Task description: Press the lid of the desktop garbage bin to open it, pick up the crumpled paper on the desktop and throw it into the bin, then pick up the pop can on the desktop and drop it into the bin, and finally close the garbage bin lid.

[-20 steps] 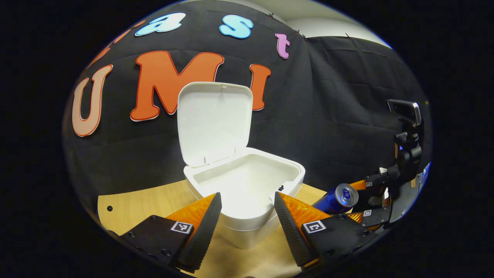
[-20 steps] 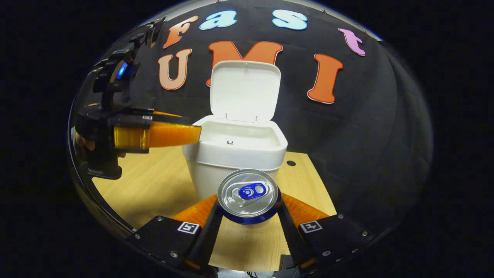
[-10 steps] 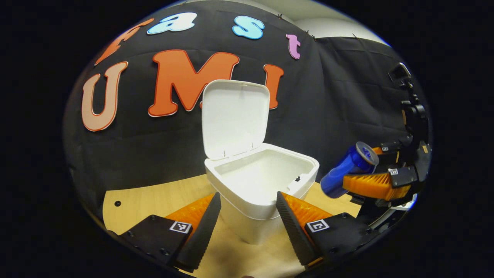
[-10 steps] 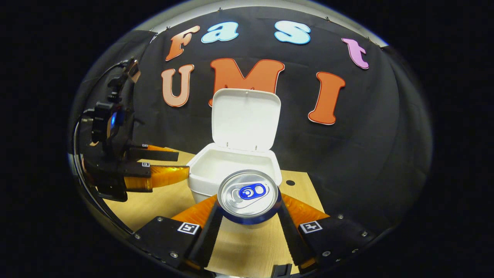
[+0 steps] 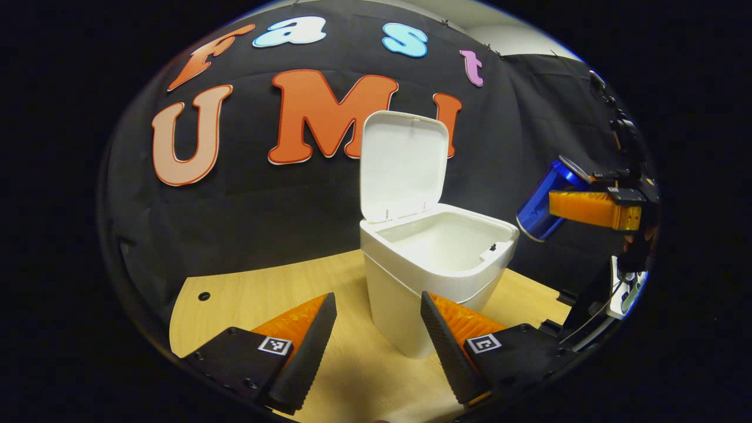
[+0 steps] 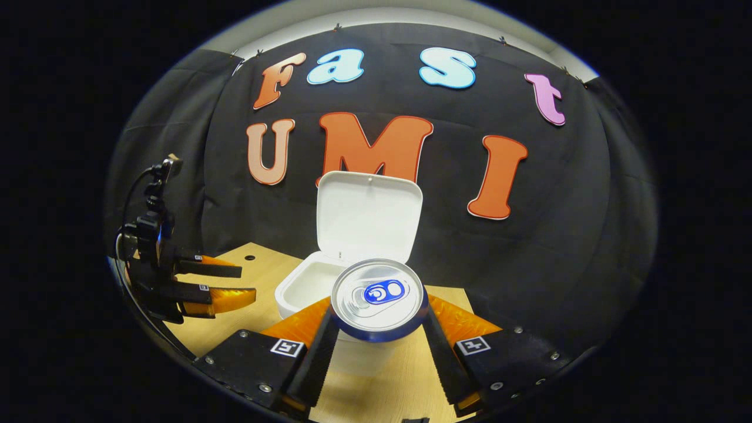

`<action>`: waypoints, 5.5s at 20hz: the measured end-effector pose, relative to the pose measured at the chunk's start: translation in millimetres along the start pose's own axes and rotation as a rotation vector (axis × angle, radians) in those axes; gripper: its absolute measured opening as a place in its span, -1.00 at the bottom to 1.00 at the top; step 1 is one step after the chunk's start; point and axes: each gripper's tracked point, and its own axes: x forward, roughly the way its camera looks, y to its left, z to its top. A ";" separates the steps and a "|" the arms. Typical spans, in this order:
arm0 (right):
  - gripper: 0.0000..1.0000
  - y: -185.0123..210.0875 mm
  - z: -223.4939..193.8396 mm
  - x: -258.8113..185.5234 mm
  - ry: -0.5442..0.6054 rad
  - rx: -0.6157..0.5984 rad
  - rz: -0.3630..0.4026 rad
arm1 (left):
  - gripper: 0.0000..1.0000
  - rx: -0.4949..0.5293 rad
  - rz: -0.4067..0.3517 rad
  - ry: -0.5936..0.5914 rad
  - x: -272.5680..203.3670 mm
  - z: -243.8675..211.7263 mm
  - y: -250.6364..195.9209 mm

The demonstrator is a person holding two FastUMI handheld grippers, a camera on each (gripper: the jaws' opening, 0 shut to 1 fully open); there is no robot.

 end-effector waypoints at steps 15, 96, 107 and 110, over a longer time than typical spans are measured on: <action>0.58 4.0 -18.7 67.4 0.042 -0.022 0.053 | 0.84 -0.068 0.184 0.003 -23.4 -12.2 58.3; 0.57 57.3 -46.8 77.2 0.398 0.166 -0.085 | 0.84 -0.122 0.188 0.060 -34.2 -41.0 186.9; 0.35 57.7 -51.0 71.8 0.429 0.219 -0.106 | 0.84 -0.083 0.165 0.064 -37.1 -39.1 182.8; 0.21 55.0 -49.1 72.6 0.390 0.198 -0.114 | 0.85 -0.081 0.156 0.046 -38.6 -31.3 182.4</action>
